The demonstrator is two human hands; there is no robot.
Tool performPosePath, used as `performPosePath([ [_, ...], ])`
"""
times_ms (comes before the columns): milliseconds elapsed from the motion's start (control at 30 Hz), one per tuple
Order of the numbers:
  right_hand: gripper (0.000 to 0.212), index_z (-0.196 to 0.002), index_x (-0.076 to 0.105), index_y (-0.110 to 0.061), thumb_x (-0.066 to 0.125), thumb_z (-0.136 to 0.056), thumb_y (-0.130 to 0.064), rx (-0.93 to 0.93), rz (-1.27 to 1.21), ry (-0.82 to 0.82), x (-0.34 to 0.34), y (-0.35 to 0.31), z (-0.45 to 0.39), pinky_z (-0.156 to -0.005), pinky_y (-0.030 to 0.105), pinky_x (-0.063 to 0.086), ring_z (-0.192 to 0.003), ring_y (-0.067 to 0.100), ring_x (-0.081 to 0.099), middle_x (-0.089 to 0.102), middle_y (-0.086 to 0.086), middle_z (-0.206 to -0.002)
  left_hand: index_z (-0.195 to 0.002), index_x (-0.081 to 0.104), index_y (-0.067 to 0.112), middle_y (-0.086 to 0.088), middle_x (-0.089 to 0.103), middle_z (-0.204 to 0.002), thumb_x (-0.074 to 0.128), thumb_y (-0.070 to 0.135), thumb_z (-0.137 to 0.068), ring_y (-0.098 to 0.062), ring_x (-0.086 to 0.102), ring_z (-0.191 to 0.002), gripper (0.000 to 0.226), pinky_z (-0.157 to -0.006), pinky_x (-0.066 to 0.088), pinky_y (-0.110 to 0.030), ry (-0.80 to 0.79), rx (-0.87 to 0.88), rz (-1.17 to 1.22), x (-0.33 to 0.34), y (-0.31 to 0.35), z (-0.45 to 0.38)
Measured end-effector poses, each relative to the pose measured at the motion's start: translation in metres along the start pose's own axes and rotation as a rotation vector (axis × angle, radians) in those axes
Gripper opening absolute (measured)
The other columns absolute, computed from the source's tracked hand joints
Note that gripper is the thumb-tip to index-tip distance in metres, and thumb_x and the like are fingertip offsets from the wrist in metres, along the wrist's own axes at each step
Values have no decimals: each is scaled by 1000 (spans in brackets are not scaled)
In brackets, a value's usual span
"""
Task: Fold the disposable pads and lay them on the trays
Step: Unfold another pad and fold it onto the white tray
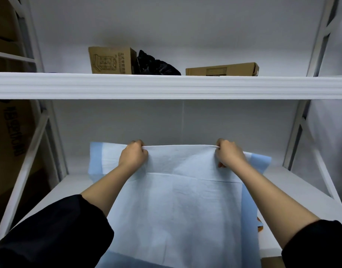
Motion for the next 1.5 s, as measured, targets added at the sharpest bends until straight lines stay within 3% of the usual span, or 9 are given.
performPosePath([
  [100,23,-84,51,-20,34,-85,-5,45,-387,64,20,7,-2,-70,40,57,-59,26,68,68,7,-59,-97,57,3,-15,58,-103,40,9,-88,-35,55,-87,21,-69,41,-32,19,-31,44,6,-9,-3],
  [200,23,-86,54,-22,39,-89,-6,26,-552,183,36,13,-6,-70,44,57,-61,26,66,68,4,-65,-97,58,8,-11,63,-97,40,10,-89,-31,58,-84,20,-67,42,-31,47,-44,119,16,-19,-6],
  [367,19,-93,61,-19,46,-93,-8,-45,-594,291,56,15,-19,-72,35,52,-71,21,63,69,1,-74,-91,60,19,-1,70,-82,42,9,-87,-22,59,-82,20,-64,36,-26,76,-126,301,33,-27,-16],
  [467,21,-99,66,-14,48,-91,-5,-88,-562,338,64,18,-26,-67,26,40,-79,19,61,69,2,-80,-96,63,17,-1,68,-88,45,10,-89,-20,55,-80,21,-66,35,-25,110,-118,306,41,-31,-22],
  [800,22,-104,65,-20,51,-91,-10,-154,-435,399,93,29,-51,-70,25,39,-80,12,56,63,-7,-99,-124,55,8,-15,56,-119,43,-4,-84,-33,52,-108,43,-85,45,-36,117,183,-38,76,-43,-49],
  [967,30,-115,62,-16,44,-93,-7,-147,-350,324,118,34,-74,-74,27,39,-95,20,57,60,0,-116,-136,42,9,-14,42,-136,49,6,-85,-32,42,-123,52,-98,38,-37,-5,91,-9,108,-42,-54],
  [1133,47,-140,42,-7,42,-93,-1,-169,-159,58,157,42,-105,-100,36,37,-126,31,42,41,16,-140,-149,18,8,-11,20,-153,57,25,-88,-27,26,-140,74,-111,27,-33,-239,58,-8,146,-50,-71],
  [1300,56,-147,28,-9,46,-94,-6,-116,-110,-101,193,57,-123,-101,37,36,-132,30,34,32,13,-146,-151,6,9,-11,11,-157,60,33,-88,-25,17,-145,86,-114,22,-31,-405,23,6,188,-66,-85],
  [1500,62,-149,20,-13,47,-94,-12,-114,-37,-263,230,75,-147,-102,35,34,-134,28,35,28,10,-150,-151,9,7,-11,15,-156,59,37,-87,-24,18,-145,87,-116,21,-30,-443,69,-73,233,-87,-101],
])
Point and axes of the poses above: each hand's wrist, its own z-axis away from the middle knuckle, its own x-axis out of the palm, y = z × x, the point moved 1 cm from there along -z, towards the middle knuckle
